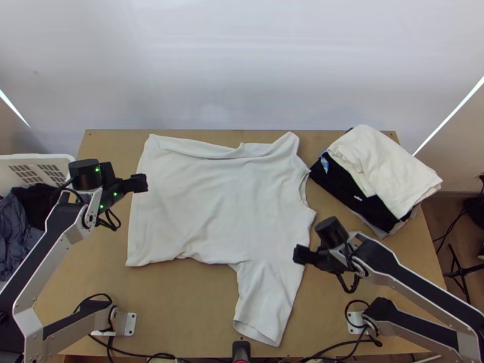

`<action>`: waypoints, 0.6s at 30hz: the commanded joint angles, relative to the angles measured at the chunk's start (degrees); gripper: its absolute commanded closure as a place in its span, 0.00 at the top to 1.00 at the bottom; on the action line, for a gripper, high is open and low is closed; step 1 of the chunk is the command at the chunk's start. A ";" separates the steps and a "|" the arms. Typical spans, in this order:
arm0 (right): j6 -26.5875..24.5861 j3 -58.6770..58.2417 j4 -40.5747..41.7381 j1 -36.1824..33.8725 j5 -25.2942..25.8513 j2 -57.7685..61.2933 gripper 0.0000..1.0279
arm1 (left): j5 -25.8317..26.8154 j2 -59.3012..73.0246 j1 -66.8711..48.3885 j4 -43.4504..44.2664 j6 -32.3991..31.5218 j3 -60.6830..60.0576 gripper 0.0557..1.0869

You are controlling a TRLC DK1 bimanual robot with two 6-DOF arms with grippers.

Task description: Fold the t-shirt

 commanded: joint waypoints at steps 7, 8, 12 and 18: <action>3.74 -3.21 0.83 7.45 -0.65 -0.41 0.83 | -2.48 -0.48 -1.27 0.71 -1.16 -1.63 0.96; 3.83 -3.12 0.92 7.98 -1.09 0.29 0.83 | -2.48 -0.48 -1.27 0.71 -1.34 -1.89 0.96; 3.74 -3.12 2.59 8.86 -1.62 3.81 0.70 | -3.00 -0.83 -1.27 0.71 -1.78 -2.42 0.96; 2.51 -3.30 6.19 9.03 -1.53 8.82 0.60 | -3.00 -1.80 -0.40 0.71 -1.95 -2.42 0.96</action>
